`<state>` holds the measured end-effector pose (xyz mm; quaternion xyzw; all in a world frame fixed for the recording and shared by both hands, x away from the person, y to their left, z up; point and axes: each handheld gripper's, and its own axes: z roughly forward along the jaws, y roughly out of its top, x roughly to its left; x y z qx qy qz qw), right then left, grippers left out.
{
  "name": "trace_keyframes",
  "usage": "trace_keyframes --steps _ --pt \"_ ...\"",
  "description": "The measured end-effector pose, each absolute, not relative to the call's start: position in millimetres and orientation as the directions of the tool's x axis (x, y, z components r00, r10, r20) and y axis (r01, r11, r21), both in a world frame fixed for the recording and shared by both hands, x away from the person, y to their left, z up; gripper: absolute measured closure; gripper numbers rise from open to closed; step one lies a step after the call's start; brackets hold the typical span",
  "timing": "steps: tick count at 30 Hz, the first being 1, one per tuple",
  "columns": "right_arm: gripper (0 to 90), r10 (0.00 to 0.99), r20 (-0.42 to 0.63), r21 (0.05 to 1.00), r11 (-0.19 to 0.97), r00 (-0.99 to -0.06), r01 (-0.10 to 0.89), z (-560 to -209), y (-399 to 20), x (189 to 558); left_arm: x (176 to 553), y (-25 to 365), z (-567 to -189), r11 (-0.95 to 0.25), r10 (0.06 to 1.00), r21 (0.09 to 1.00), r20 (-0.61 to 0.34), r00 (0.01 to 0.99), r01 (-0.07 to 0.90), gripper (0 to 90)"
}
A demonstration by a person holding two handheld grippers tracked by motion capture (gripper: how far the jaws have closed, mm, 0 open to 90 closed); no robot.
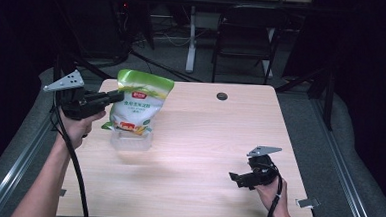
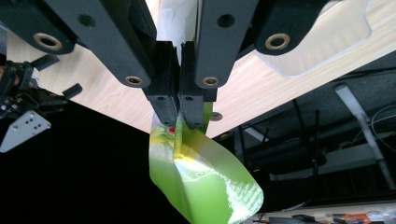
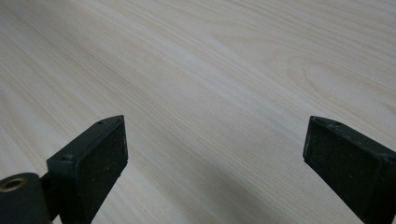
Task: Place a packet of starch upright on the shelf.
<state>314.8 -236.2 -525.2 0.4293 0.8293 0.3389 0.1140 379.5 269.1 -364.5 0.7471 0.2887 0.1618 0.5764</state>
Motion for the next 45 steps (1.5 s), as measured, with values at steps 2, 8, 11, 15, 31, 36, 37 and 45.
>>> trace_keyframes --steps 2,8,11,15,31,36,37,45 --pt "6.1 0.790 0.106 0.656 0.401 -0.604 0.639 -526.0 -236.7 315.2 382.2 271.1 -365.2 -0.164 0.626 0.956 -0.088 0.775 0.241 88.0" --pt "6.1 0.790 0.101 0.656 0.404 -0.605 0.638 -525.7 -236.4 315.0 388.9 275.7 -366.4 -0.172 0.641 0.955 -0.077 0.763 0.240 87.9" --pt "6.2 0.792 0.102 0.656 0.402 -0.602 0.639 -526.2 -236.0 315.0 393.7 277.6 -369.9 -0.178 0.643 0.954 -0.073 0.762 0.241 87.9" --pt "6.3 0.792 0.109 0.657 0.396 -0.600 0.642 -526.7 -236.9 315.6 398.7 279.0 -373.1 -0.191 0.650 0.951 -0.063 0.758 0.243 87.9" --pt "6.3 0.793 0.114 0.653 0.395 -0.599 0.646 -526.8 -236.6 315.5 411.8 280.3 -400.1 -0.203 0.669 0.938 -0.076 0.739 0.280 87.8" --pt "6.3 0.793 0.112 0.653 0.396 -0.599 0.646 -527.0 -236.9 315.5 414.1 282.0 -410.8 -0.198 0.672 0.934 -0.092 0.735 0.297 87.8" --pt "6.3 0.793 0.114 0.653 0.395 -0.599 0.647 -527.0 -236.6 315.4 414.9 282.8 -415.5 -0.200 0.676 0.931 -0.094 0.731 0.305 87.8" --pt "6.4 0.795 0.107 0.653 0.397 -0.597 0.645 -527.3 -235.6 315.5 418.4 282.5 -435.0 -0.218 0.688 0.912 -0.109 0.717 0.348 87.6"
